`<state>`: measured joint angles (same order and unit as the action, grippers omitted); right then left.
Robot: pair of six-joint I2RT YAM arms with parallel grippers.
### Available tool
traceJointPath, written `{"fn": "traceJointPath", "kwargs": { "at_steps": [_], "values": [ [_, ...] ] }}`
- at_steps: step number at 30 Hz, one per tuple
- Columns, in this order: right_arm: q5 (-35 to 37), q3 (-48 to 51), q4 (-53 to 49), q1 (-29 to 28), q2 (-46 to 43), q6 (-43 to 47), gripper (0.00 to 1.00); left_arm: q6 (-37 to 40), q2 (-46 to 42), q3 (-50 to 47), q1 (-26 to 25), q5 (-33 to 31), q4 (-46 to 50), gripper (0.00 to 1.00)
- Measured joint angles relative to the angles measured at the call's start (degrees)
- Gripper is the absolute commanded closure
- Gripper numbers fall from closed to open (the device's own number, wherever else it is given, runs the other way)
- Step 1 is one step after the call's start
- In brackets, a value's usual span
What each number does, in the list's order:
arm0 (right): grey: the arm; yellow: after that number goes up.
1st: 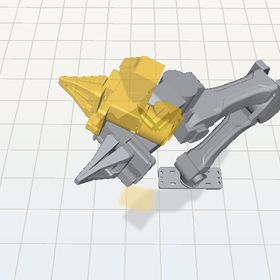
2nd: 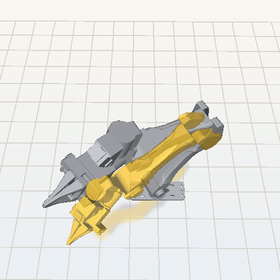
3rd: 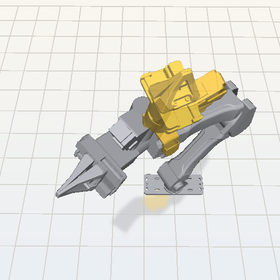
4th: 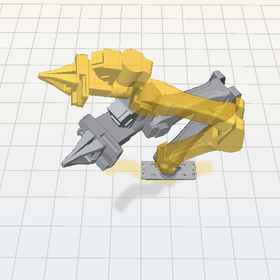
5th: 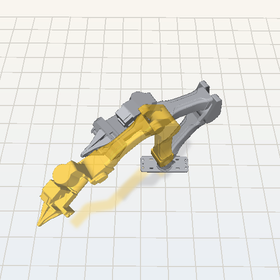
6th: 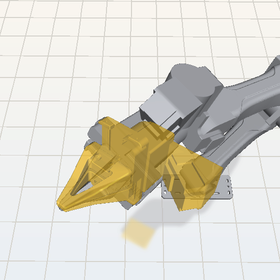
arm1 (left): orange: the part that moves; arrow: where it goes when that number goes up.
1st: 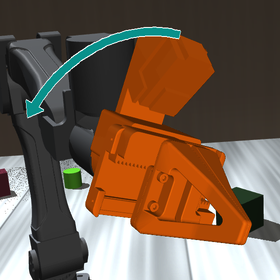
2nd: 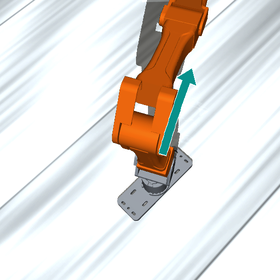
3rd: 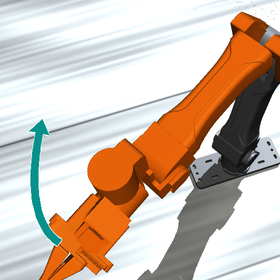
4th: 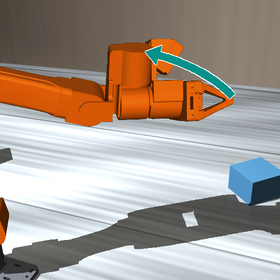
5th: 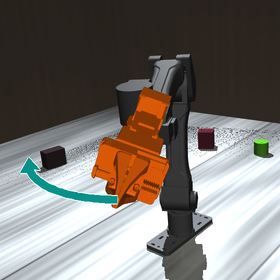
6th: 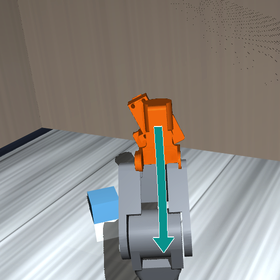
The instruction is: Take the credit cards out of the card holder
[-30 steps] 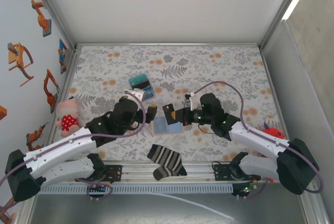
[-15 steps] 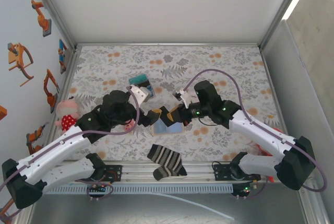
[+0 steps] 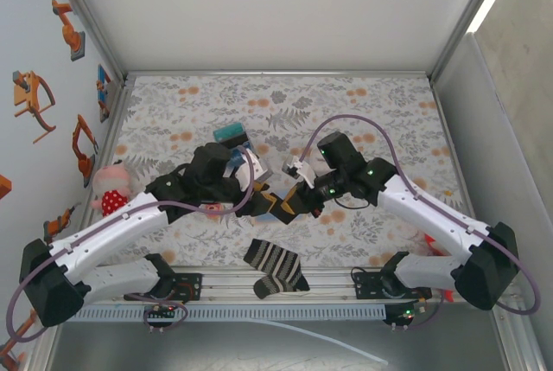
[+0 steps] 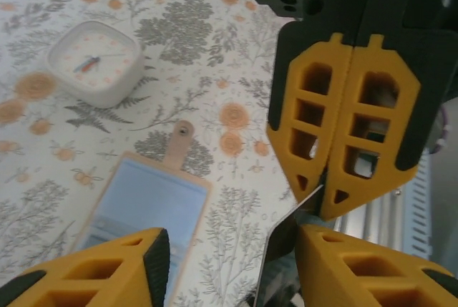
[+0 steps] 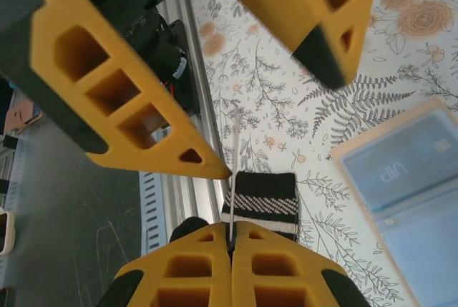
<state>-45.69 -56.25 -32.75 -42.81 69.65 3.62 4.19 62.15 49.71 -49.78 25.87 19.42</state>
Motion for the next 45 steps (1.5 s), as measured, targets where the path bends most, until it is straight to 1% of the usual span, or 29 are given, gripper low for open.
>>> {"fn": "traceJointPath", "kwargs": {
  "at_steps": [1,2,4,5,7,8,9,10,13,14,17,20,23,28,31,36,38,39,40,42,43,45],
  "values": [
    [-0.2,-0.1,-0.2,0.0,0.1,0.4,1.00,0.0,0.2,0.0,0.0,1.1,0.0,0.61],
    [-0.5,-0.3,-0.5,0.0,0.2,0.8,1.00,0.1,0.3,0.0,0.0,2.2,0.0,0.67],
    [-0.9,-0.5,-0.7,0.0,0.3,1.2,1.00,0.3,0.5,0.0,0.0,4.2,0.0,0.85],
    [-1.0,-0.5,-0.7,0.0,0.5,1.2,1.00,0.4,0.5,0.0,0.0,5.3,0.0,0.92],
    [-0.7,-0.5,-0.9,0.1,0.6,1.7,1.00,0.4,0.5,0.0,0.0,7.0,0.3,0.99],
    [-0.7,-0.5,-1.0,0.1,0.7,1.9,1.00,0.6,0.5,0.0,0.0,7.2,0.4,1.00],
    [-0.6,-0.5,-0.9,0.1,0.7,2.0,0.96,0.4,0.5,0.0,0.1,7.5,0.5,1.00],
    [-0.4,-0.5,-0.9,0.1,0.7,2.1,0.90,0.3,0.5,0.0,0.2,7.7,0.5,1.00],
    [0.6,-0.3,0.4,0.1,0.5,1.6,0.64,0.3,0.4,0.0,0.4,8.0,0.4,1.00],
    [1.0,0.0,1.1,0.1,0.1,1.1,0.61,0.2,0.1,0.0,0.4,7.6,0.3,1.00],
    [2.7,2.3,3.8,0.1,-2.5,-0.9,0.55,-0.8,-2.4,-1.5,0.9,5.9,-1.4,1.00],
    [5.3,6.0,8.4,0.1,-5.9,-4.6,0.53,-2.6,-7.5,-4.9,1.1,2.7,-4.1,1.00],
    [7.4,10.6,15.3,0.1,-8.9,-9.9,0.52,-5.5,-13.3,-8.6,1.1,-1.6,-7.9,1.00],
    [8.0,16.5,28.3,0.1,-9.9,-19.0,0.49,-11.2,-20.9,-13.7,1.1,-7.4,-14.0,1.00],
    [7.5,18.6,35.6,0.1,-9.6,-23.2,0.50,-14.9,-23.1,-15.4,1.1,-8.9,-17.2,1.00],
    [4.9,18.8,46.5,0.1,-6.8,-28.1,0.52,-20.5,-23.5,-16.8,1.1,-8.8,-21.3,1.00],
    [3.8,18.8,49.4,0.1,-5.8,-29.0,0.56,-22.3,-23.1,-17.2,1.1,-8.3,-22.9,1.00],
    [3.2,18.8,50.6,0.1,-5.3,-29.4,0.60,-23.1,-22.9,-17.3,1.1,-8.0,-23.5,1.00],
    [2.8,18.8,51.5,0.0,-5.0,-29.6,0.66,-23.9,-22.7,-17.3,1.1,-7.8,-24.0,1.00],
    [1.7,18.8,52.6,0.0,-4.6,-29.9,0.83,-25.0,-22.5,-17.4,1.1,-7.6,-24.6,1.00],
    [1.4,18.8,53.0,0.0,-4.6,-30.1,0.90,-25.3,-22.5,-17.4,1.1,-7.7,-24.7,0.98],
    [0.1,18.7,53.5,0.0,-4.9,-30.2,0.99,-25.6,-22.5,-17.4,1.5,-8.4,-24.5,0.85]
  ]
}}
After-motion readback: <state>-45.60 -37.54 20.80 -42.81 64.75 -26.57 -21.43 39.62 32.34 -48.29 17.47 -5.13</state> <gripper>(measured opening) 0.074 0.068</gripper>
